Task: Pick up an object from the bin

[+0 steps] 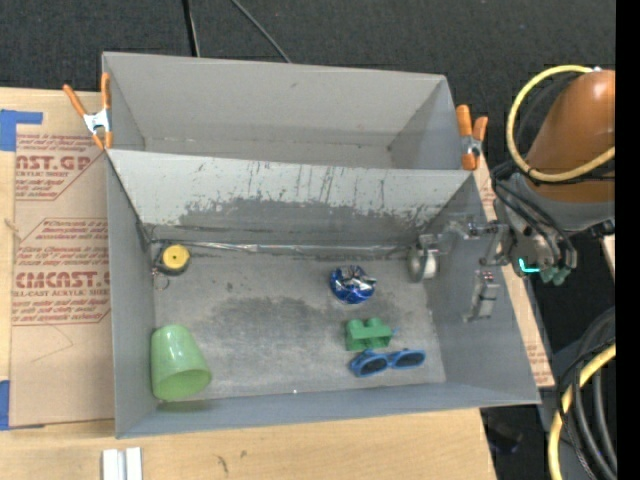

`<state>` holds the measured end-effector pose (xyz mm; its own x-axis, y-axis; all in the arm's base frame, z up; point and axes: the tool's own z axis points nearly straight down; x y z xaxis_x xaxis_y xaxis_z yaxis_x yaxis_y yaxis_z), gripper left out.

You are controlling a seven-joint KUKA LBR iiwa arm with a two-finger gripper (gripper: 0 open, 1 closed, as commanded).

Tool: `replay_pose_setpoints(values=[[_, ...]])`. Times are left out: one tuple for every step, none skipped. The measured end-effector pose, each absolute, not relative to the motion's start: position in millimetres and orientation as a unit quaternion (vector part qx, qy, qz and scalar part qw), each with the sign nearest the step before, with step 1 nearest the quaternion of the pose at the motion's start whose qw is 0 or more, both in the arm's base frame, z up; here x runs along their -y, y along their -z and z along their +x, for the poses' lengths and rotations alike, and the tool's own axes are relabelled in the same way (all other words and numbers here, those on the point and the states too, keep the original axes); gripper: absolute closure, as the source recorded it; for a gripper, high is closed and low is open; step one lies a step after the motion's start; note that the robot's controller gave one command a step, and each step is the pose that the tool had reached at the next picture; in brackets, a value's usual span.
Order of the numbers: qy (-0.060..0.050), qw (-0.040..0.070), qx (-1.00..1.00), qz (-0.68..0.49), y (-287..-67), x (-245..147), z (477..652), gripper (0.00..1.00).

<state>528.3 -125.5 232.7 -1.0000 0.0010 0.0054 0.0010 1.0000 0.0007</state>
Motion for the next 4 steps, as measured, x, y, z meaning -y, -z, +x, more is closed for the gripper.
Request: replay_pose_setpoints(values=[[0.002, 0.004, 0.998, 0.068, -139.1, 75.9, 499.7, 0.0], [0.0, -0.002, 0.99, 0.142, -68.2, 77.3, 490.8, 0.0], [0.0, 0.0, 0.99, 0.142, -69.4, 77.2, 490.1, 1.0], [-0.002, -0.004, 0.987, 0.158, -200.6, 106.8, 484.7, 1.0]])
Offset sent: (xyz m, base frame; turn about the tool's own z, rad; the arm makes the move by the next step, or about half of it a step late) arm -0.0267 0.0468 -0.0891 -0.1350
